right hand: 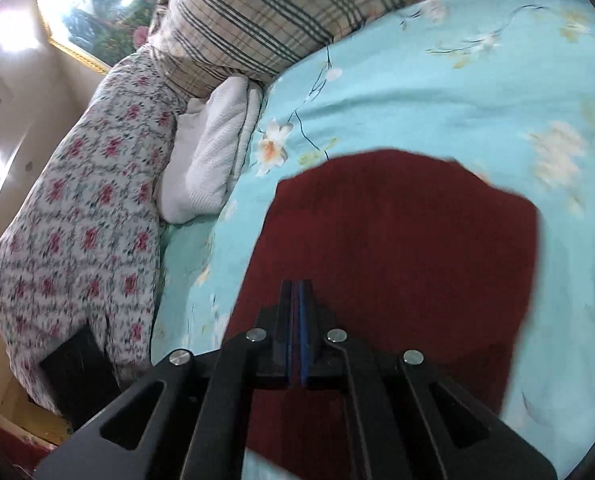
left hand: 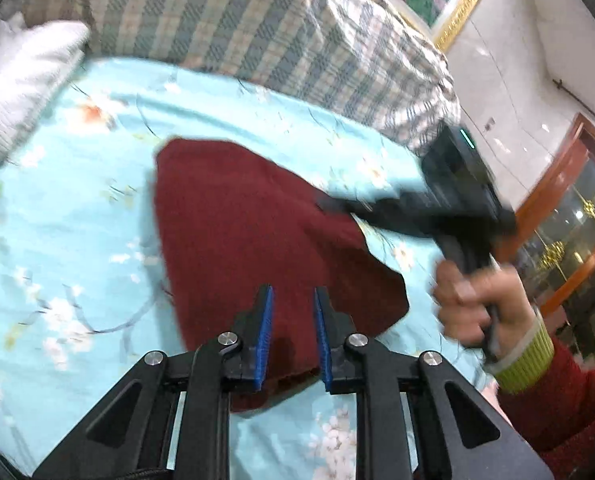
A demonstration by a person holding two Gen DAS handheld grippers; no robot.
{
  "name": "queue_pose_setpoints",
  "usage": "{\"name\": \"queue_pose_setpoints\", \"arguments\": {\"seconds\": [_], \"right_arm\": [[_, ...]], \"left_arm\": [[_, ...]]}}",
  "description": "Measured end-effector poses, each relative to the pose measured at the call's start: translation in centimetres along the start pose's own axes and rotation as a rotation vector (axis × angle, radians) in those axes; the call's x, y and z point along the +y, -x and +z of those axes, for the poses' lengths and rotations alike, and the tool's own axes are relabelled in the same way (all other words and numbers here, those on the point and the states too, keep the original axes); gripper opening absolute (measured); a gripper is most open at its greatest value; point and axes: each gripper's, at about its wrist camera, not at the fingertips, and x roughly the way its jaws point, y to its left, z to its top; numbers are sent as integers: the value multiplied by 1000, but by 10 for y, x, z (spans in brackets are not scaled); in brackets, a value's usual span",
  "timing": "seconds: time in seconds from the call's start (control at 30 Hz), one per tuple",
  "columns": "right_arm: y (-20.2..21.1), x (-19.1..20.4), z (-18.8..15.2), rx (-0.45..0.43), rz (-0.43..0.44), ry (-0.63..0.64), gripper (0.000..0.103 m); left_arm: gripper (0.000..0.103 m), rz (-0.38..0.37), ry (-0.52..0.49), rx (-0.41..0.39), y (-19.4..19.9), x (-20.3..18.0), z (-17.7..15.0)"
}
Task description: Fold large clothes
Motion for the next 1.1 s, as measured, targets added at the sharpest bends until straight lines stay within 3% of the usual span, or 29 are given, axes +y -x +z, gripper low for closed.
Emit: {"name": "queue_pose_setpoints", "arguments": {"seconds": [0.1, 0.17, 0.23, 0.3, 0.47, 0.67, 0.73, 0.77, 0.8, 0.87, 0.93, 1.0, 1.1], "right_arm": [[27, -3, -35, -15, -59, 0, 2], [45, -10, -56, -54, -139, -27, 3], [58, -19, -70, -94, -175, -67, 12], [67, -25, -78, -127, -186, -86, 19], [64, -31, -78, -122, -218, -81, 20], [63, -26, -81, -123, -268, -60, 20], [70, -19, -80, -141, -283, -28, 36], [72, -17, -80, -146, -301, -15, 57], [74, -15, -81, -157, -316, -3, 63], [69, -18, -80, -145, -323, -6, 63], [56, -25, -80, -89, -318, -32, 53], [39, -31, -82, -23, -292, -36, 14], [48, -27, -78, -51, -287, -13, 9]], "left_arm": [[23, 82, 32, 9, 0, 12, 2], [30, 91, 79, 34, -8, 21, 2], [46, 96, 109, 50, -15, 26, 1], [52, 130, 112, 73, -21, 27, -5], [53, 131, 145, 93, -24, 31, -13], [56, 142, 110, 139, -44, 30, -13], [58, 137, 117, 139, -43, 31, -14], [58, 135, 120, 139, -43, 32, -14], [58, 134, 122, 139, -44, 33, -14], [58, 134, 125, 137, -44, 33, -15], [58, 144, 126, 141, -46, 33, -15], [56, 160, 118, 144, -46, 28, -13], [54, 196, 72, 143, -45, 12, -13]]}}
